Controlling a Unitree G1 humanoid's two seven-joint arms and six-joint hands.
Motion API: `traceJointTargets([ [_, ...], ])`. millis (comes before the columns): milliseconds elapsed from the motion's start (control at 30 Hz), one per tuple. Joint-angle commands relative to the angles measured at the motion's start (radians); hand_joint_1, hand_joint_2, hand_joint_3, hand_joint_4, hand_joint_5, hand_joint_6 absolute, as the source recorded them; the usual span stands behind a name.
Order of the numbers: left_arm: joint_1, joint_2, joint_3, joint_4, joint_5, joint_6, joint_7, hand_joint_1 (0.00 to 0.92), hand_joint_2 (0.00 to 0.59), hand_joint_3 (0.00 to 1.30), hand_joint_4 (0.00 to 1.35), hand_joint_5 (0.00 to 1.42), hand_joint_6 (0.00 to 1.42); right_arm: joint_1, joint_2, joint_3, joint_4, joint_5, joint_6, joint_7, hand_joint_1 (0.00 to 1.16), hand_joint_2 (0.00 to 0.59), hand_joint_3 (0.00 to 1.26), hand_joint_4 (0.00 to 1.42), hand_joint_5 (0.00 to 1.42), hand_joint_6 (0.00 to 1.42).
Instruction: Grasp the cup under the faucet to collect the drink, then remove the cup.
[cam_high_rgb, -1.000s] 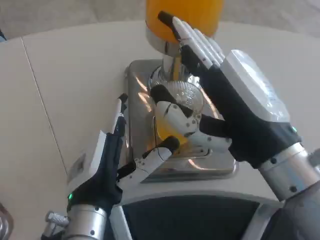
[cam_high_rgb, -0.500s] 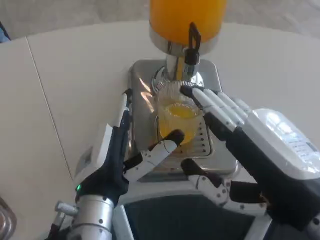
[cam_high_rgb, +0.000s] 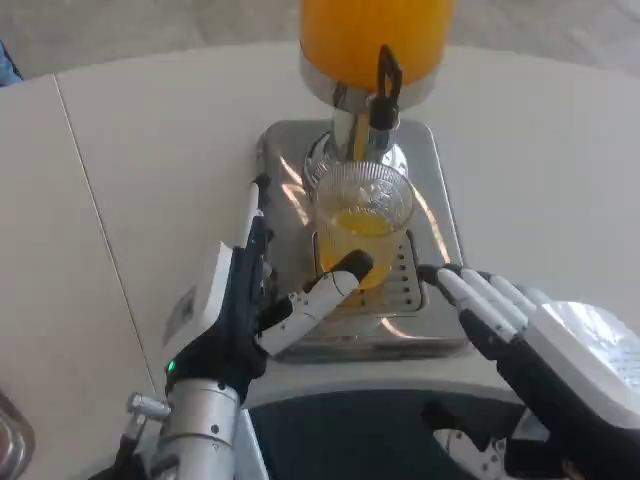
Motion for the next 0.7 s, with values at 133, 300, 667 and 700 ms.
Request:
traceJointTargets([
  [133, -0.070, -0.036, -0.009, 0.118, -0.002, -0.070, 0.111, 0.251, 0.053, 0.00, 0.00, 0.18, 0.36, 0.099, 0.034, 0.021, -0.057, -0.074, -0.001, 0.048, 0.62, 0.481, 0.03, 0.00, 0.00, 0.00],
  [300, -0.129, -0.046, -0.012, 0.195, -0.010, -0.104, 0.151, 0.316, 0.055, 0.00, 0.00, 0.18, 0.37, 0.144, 0.059, 0.028, -0.082, -0.113, -0.007, 0.085, 0.62, 0.483, 0.04, 0.00, 0.00, 0.00],
  [667, -0.183, 0.002, -0.011, 0.315, -0.082, -0.231, 0.092, 0.392, 0.056, 0.00, 0.00, 0.15, 0.38, 0.197, 0.132, 0.009, -0.083, -0.148, -0.053, 0.124, 0.62, 0.484, 0.06, 0.00, 0.00, 0.00],
  [700, -0.184, 0.007, -0.011, 0.320, -0.078, -0.232, 0.095, 0.399, 0.062, 0.00, 0.00, 0.14, 0.38, 0.193, 0.136, 0.008, -0.083, -0.149, -0.051, 0.131, 0.62, 0.478, 0.07, 0.00, 0.00, 0.00],
])
